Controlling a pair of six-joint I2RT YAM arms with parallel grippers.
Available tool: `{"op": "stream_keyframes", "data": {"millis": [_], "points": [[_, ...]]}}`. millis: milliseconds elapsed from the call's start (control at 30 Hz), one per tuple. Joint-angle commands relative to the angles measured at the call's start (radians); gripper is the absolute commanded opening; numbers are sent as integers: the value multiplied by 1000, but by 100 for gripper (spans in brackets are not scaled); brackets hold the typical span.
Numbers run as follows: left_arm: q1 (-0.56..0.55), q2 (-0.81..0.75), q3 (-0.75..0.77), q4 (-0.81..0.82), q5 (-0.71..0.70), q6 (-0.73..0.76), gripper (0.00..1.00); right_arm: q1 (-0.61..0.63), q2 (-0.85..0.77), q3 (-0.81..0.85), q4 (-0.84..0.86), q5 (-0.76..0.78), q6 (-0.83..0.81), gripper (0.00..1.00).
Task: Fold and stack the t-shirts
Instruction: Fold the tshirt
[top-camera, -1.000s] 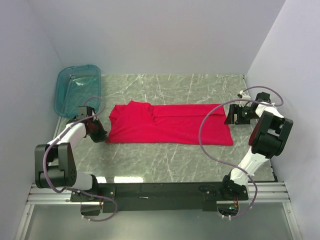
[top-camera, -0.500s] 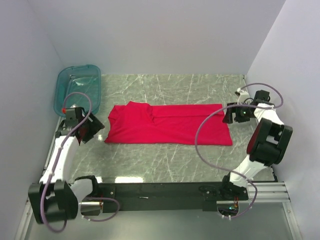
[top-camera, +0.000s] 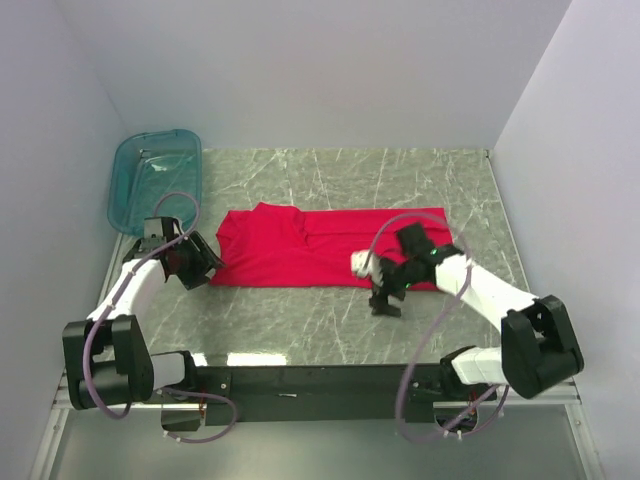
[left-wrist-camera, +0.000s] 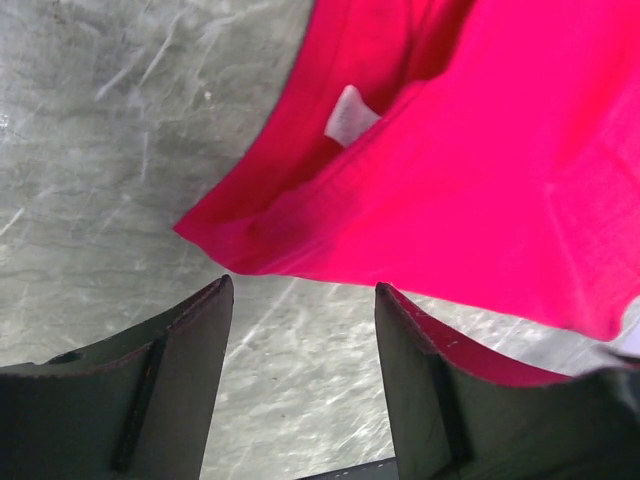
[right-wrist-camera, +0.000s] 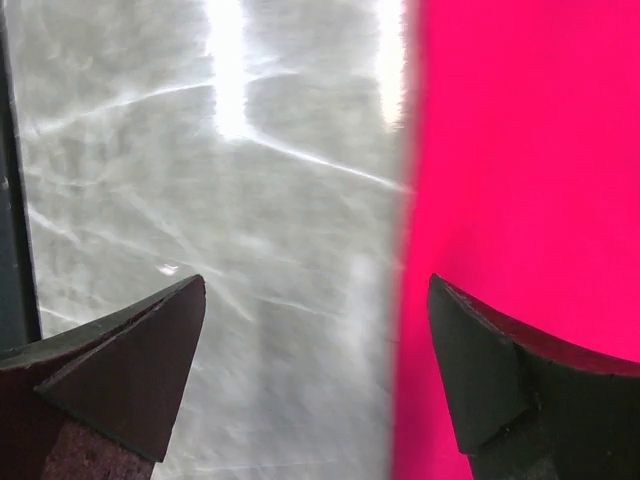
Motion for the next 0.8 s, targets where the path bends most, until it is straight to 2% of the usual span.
{"op": "stream_keyframes", "data": {"millis": [0, 67, 100, 200, 367, 433, 567, 767], "points": [[2, 9, 38, 8, -20, 41, 63, 155, -95, -86, 307, 263, 117, 97], [0, 16, 32, 11, -21, 43, 63, 177, -43, -38, 341, 310, 151, 93], [0, 19, 30, 12, -15, 43, 62, 200, -25, -26, 338, 352, 151, 86], [2, 48, 30, 12, -1, 49, 57, 235, 6, -38, 361, 400, 142, 79], [0, 97, 38, 6, -1, 61, 55, 340, 37, -55, 413, 425, 165, 69], [2, 109, 40, 5, 0, 71, 50, 370, 61, -26, 407, 434, 175, 65], [2, 129, 40, 11, 23, 80, 35, 410, 145, 22, 395, 462, 189, 56], [2, 140, 38, 11, 51, 84, 8, 427, 199, 42, 402, 500, 209, 52]]}}
